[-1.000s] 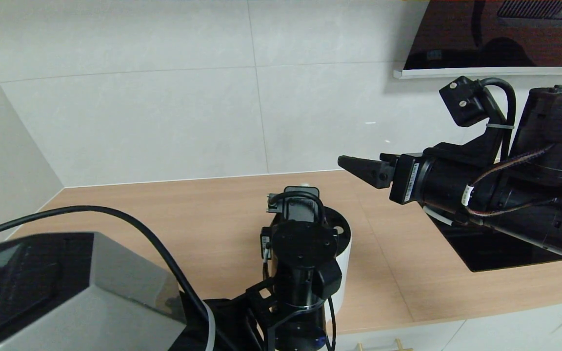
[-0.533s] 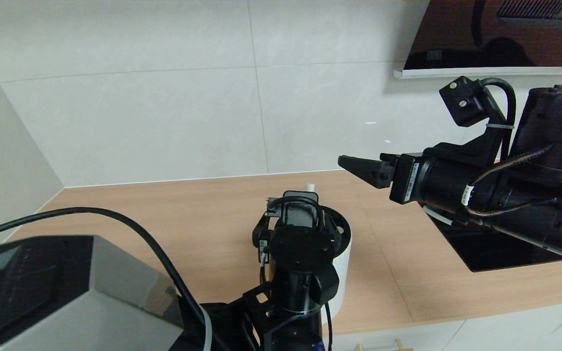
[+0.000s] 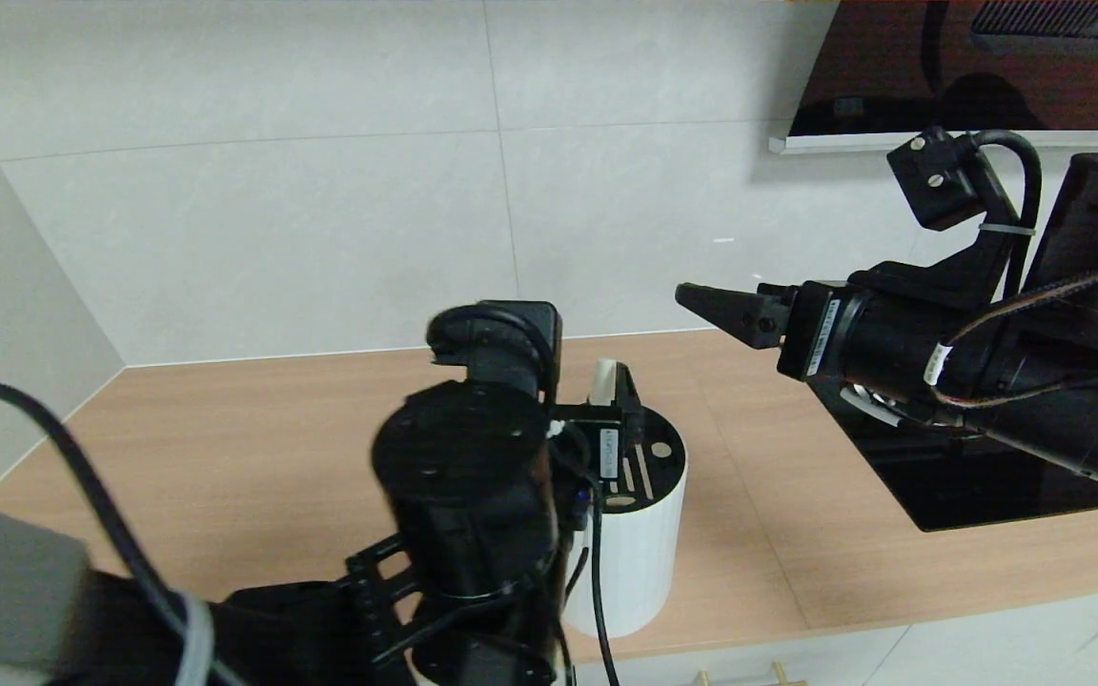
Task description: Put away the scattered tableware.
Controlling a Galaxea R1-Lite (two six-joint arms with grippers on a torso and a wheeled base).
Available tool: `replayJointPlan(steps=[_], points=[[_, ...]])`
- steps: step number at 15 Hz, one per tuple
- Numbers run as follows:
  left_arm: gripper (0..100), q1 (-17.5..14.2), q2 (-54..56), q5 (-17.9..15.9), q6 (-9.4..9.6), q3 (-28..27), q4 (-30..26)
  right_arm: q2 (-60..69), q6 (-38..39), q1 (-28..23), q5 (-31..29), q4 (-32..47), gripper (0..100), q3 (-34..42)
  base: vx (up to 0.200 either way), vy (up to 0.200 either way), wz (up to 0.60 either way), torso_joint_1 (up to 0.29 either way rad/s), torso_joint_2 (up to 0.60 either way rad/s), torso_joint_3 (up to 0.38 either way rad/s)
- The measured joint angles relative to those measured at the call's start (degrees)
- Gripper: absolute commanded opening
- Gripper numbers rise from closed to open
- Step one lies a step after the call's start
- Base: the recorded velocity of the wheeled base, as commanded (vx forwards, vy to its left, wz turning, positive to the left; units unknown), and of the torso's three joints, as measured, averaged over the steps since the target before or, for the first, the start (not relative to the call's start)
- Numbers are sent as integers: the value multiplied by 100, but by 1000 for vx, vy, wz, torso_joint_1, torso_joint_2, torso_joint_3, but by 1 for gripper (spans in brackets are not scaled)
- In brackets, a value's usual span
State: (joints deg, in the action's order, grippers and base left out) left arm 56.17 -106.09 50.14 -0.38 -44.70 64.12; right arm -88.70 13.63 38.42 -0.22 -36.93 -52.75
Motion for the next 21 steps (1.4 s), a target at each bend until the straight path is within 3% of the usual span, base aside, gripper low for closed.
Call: replayJointPlan(steps=[4,7,10,13,16,19,21], points=[[100,-157,1340,-763,201,564,-60,251,-15,-116,-218,0,100,124,0,0,0,0,0,0],[100,-824,2280,-1092,291,835,-185,678,-105,-185,-344,0,100,485,0,0,0,0,0,0],[100,-1335,3171,-1156,306,1143,-456,1309,-343,-472,-369,9,100,1078,0,0,0,0,0,0],[100,-1770,4223,-1165,313,1532,-1214,2288,-521,-653,-418,37,100,1668,0,0,0,0,0,0],[100,-2343,5543,-1198,394,2032,-2354,3619,-895,-1056,-525,329,100,2370,0,0,0,0,0,0],[100,-3190,7032,-1464,658,2367,-3736,5147,-1241,-1875,-557,1241,100,2848,0,0,0,0,0,0],[100,-3840,7960,-1754,955,2444,-4447,6225,-1638,-2495,-478,1998,100,2955,0,0,0,0,0,0]])
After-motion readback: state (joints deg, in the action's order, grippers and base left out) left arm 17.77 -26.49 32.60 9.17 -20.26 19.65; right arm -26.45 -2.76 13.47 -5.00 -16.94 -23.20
